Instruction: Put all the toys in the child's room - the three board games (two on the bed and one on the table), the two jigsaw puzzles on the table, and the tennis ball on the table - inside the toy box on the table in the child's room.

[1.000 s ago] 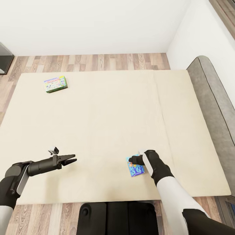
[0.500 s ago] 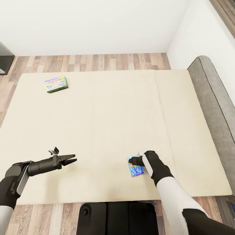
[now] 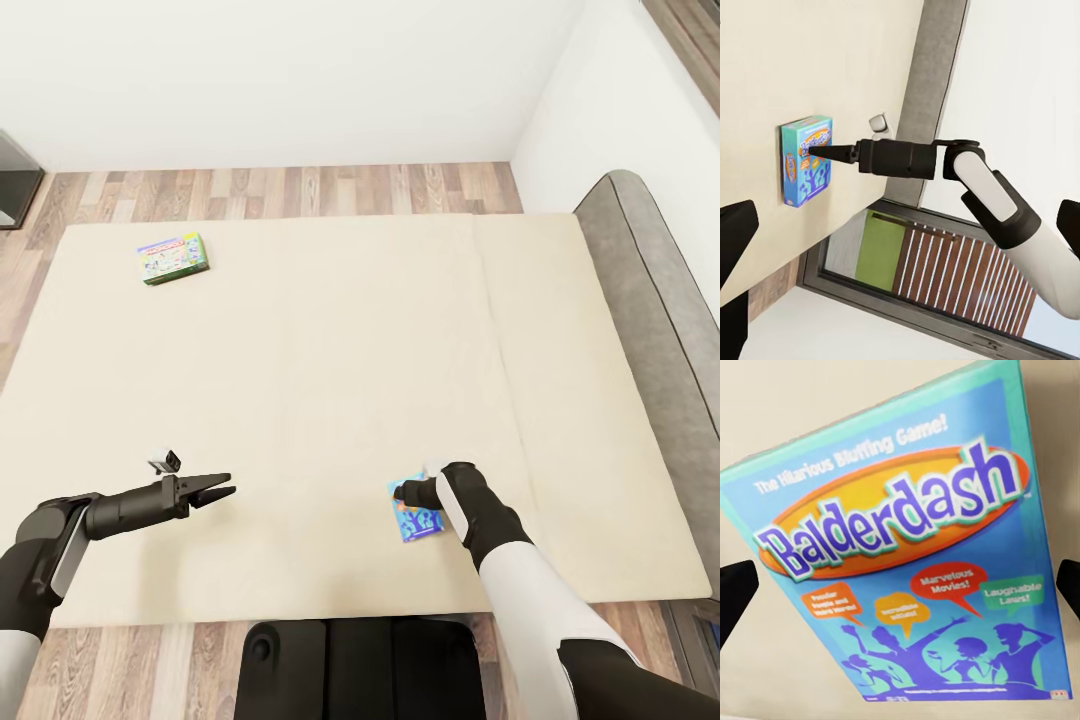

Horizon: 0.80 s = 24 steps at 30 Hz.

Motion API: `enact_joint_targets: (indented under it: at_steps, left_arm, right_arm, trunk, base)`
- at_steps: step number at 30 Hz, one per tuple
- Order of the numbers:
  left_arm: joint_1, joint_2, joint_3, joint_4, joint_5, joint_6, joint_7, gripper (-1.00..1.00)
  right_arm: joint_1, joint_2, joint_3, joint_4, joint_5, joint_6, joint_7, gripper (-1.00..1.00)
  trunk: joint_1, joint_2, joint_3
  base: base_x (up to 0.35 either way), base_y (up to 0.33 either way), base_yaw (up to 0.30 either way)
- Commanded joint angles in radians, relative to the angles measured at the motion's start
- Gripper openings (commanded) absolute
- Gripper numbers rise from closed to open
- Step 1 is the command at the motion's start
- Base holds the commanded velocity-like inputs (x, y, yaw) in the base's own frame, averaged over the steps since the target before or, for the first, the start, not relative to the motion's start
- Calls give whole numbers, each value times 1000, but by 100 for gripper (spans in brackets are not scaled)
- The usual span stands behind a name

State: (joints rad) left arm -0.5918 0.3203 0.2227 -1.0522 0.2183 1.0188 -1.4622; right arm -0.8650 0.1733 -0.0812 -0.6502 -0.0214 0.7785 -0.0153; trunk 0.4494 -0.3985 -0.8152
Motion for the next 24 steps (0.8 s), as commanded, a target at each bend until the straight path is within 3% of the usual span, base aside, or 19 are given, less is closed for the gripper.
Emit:
enact_joint_targets:
  at_steps: [1,24]
  left_arm:
    - [0,0,0,0,1,11,-3,100]
    - [0,0,0,0,1,11,-3,100]
  right_arm:
    - [0,1,-5,-1,-3,4,-2,100]
    - [-1,1,-4,-1,-2,6,-2,100]
  trunk:
    - [1,-2,-1]
    - [1,-2,-1]
  base:
    - [0,31,0]
    - [0,27,0]
